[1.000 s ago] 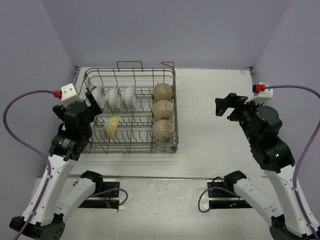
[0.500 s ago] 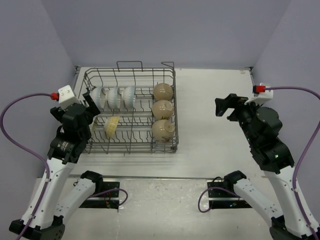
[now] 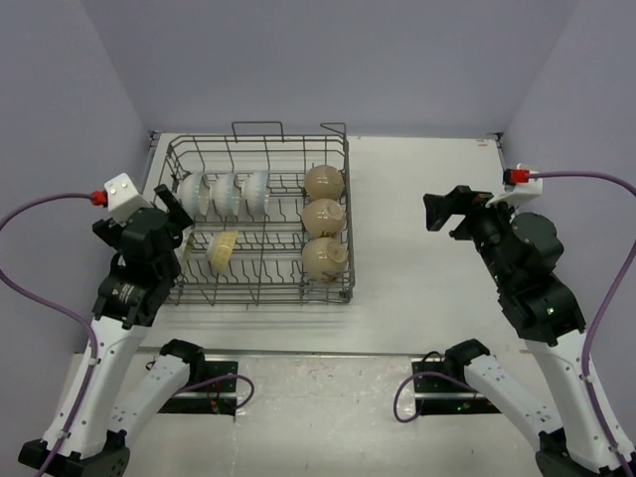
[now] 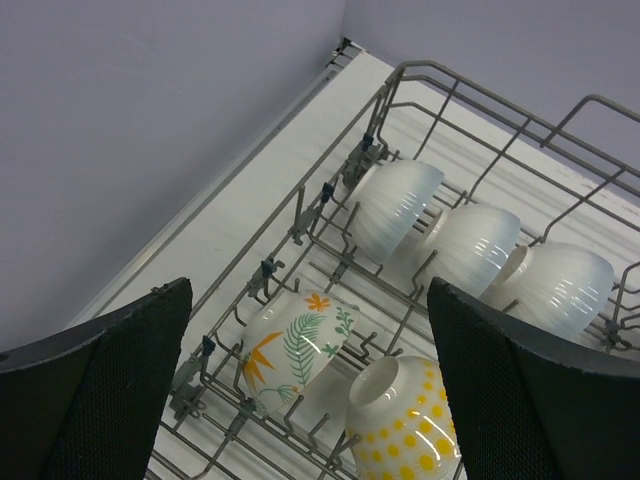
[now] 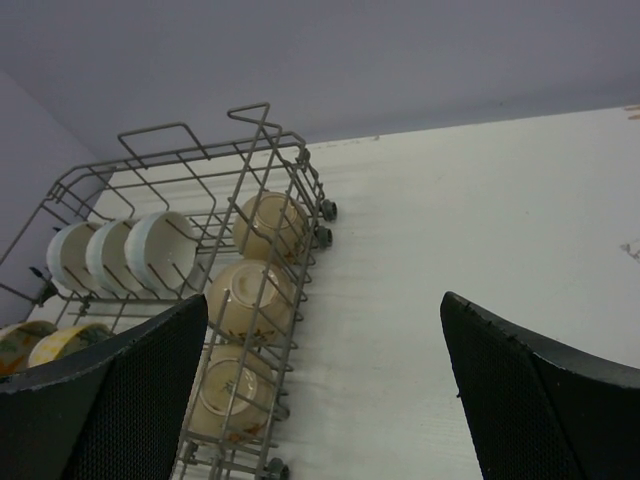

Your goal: Unload the bowls from the dish rack

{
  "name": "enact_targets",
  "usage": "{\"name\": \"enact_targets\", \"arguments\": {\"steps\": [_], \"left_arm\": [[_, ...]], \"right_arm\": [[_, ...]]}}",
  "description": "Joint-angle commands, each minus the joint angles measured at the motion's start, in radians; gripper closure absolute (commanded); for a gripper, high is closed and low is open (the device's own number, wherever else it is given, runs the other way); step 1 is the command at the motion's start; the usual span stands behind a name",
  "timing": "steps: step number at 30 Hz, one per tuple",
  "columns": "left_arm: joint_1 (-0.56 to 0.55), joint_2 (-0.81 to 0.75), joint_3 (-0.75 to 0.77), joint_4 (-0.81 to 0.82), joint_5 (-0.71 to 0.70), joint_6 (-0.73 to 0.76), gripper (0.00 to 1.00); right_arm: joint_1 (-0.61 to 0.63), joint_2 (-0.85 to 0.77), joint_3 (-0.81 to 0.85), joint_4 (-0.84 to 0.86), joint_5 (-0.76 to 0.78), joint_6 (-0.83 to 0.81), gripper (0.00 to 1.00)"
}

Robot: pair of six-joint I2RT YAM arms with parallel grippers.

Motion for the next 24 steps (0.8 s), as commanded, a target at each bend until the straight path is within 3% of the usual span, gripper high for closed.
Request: {"name": "enact_targets", "arguments": {"steps": [1, 7, 9, 10, 12, 13, 18, 24], "left_arm": [[0.016, -0.035, -0.005, 0.003, -0.089, -0.064, 0.0], [0.046, -0.117, -0.052, 0.03, -0.126, -0.093, 0.0], [0.072, -0.142, -0.067, 0.055, -0.085, -0.093, 0.0], [0.077, -0.145, -0.068, 0.059, -0.076, -0.093, 0.0], [0.078, -0.142, -0.068, 0.056, -0.071, -0.09, 0.0], [0.082, -0.141, -0.069, 0.052, -0.077, -0.09, 0.0], [0.082, -0.142, -0.071, 0.053, -0.073, -0.089, 0.0], [0.082, -0.153, -0.075, 0.055, -0.066, -0.086, 0.0]], "right_arm": [[0.003, -0.001, 0.062, 0.076, -0.093, 0.044, 0.01], [0.004, 0.166, 0.232, 0.177, -0.488, 0.191, 0.01], [0.007, 0.293, 0.295, 0.228, -0.685, 0.247, 0.01], [0.047, 0.336, 0.368, 0.223, -0.703, 0.279, 0.01], [0.122, 0.459, 0.479, 0.206, -0.615, 0.235, 0.02], [0.215, 0.549, 0.565, 0.15, -0.486, 0.214, 0.02], [0.415, 0.839, 0.775, 0.047, -0.347, 0.261, 0.04], [0.584, 1.049, 0.794, 0.12, -0.117, 0.437, 0.05]]}}
